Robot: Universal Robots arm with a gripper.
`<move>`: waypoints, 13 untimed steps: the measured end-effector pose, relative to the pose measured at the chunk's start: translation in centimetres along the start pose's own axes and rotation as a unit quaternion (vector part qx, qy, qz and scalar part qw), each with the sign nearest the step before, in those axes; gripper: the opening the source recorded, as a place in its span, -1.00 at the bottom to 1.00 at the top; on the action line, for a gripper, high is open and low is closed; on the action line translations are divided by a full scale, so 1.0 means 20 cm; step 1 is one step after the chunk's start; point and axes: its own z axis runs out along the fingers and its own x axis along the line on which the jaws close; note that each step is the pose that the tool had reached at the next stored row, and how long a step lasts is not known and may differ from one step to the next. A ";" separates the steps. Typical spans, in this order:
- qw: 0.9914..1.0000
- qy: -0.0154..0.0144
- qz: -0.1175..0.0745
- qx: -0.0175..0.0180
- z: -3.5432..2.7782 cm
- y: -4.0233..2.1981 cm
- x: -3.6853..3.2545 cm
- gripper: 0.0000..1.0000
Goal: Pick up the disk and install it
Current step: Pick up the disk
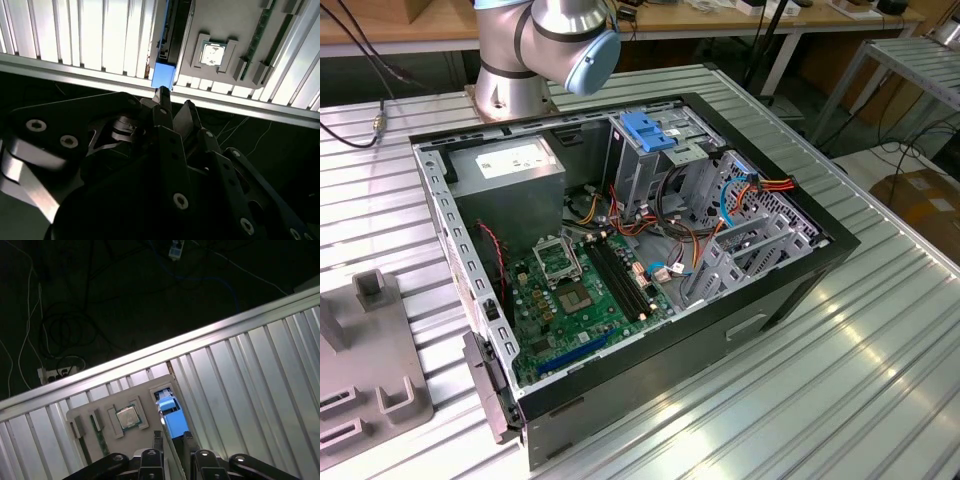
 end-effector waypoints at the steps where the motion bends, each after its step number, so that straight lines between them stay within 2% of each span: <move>1: 1.000 0.000 -0.005 0.000 0.000 0.000 0.000 -0.40; 3: 1.000 0.001 -0.022 0.000 0.001 0.000 0.000 -0.40; 5: 0.999 0.002 -0.040 0.000 0.002 0.000 0.000 -0.40; 6: 0.999 0.002 -0.051 0.000 0.002 0.000 0.000 -0.40; 7: 0.998 0.002 -0.067 0.000 0.005 0.000 0.000 -0.40; 10: 0.997 0.001 -0.077 0.005 0.020 -0.001 0.000 -0.40; 12: 0.996 0.001 -0.091 0.006 0.027 -0.001 0.000 -0.40; 13: 0.995 0.002 -0.101 0.006 0.031 -0.001 0.000 -0.38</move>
